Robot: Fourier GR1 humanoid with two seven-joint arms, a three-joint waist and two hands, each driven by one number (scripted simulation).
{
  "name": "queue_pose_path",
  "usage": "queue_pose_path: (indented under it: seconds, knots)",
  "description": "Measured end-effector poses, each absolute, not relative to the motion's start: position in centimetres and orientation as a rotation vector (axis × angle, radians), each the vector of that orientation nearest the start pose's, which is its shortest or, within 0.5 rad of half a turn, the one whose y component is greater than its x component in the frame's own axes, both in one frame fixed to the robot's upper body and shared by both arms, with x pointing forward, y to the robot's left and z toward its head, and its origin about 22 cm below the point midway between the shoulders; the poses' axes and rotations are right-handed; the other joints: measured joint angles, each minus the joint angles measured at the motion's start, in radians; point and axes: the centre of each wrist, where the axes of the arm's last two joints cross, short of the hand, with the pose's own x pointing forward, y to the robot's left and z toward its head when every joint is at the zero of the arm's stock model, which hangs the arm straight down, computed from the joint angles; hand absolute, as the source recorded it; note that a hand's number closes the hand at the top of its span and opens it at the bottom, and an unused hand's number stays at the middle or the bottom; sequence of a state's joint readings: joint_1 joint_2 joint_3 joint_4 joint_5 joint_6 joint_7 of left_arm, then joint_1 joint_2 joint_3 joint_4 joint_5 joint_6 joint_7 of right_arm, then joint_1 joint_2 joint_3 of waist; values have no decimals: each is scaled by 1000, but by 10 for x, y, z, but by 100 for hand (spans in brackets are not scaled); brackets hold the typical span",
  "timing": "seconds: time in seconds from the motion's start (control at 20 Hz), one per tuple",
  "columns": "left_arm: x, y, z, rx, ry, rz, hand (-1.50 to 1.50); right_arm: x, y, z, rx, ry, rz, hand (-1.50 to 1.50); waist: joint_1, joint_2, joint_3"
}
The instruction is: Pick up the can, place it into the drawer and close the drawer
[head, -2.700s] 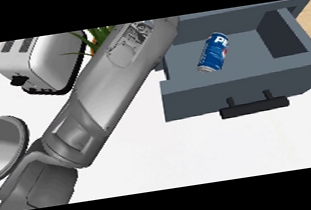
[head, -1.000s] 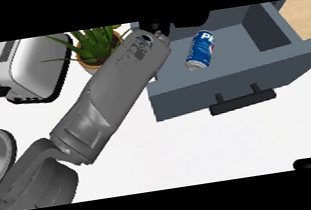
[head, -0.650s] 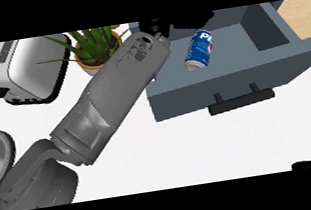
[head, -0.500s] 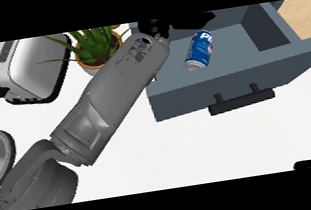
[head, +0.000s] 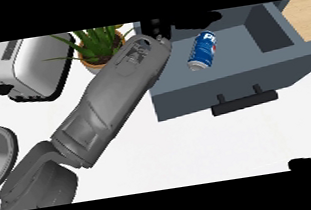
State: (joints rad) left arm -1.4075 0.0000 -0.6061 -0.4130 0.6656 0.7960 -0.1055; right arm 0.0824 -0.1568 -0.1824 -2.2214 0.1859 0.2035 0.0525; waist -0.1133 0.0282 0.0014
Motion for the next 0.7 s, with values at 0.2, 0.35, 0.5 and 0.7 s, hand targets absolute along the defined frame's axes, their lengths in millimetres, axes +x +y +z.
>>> queue_pose_path:
  seconds: [0.2,0.35,0.5,0.7]
  knots:
    - [423,-14,172,231,-1785,-59,-150,188,-278,148,-497,-2018,473,-150,18,-3,0]
    - [421,-17,178,229,-1799,-49,-150,192,-273,148,-591,-1998,562,-150,35,-7,0]
    - [419,-21,183,221,-1812,-49,-150,200,-266,146,-691,-1965,671,-150,54,-11,-1]
    - [418,-21,182,219,-1805,-46,-150,212,-256,134,-801,-1903,799,-150,76,-16,-1]
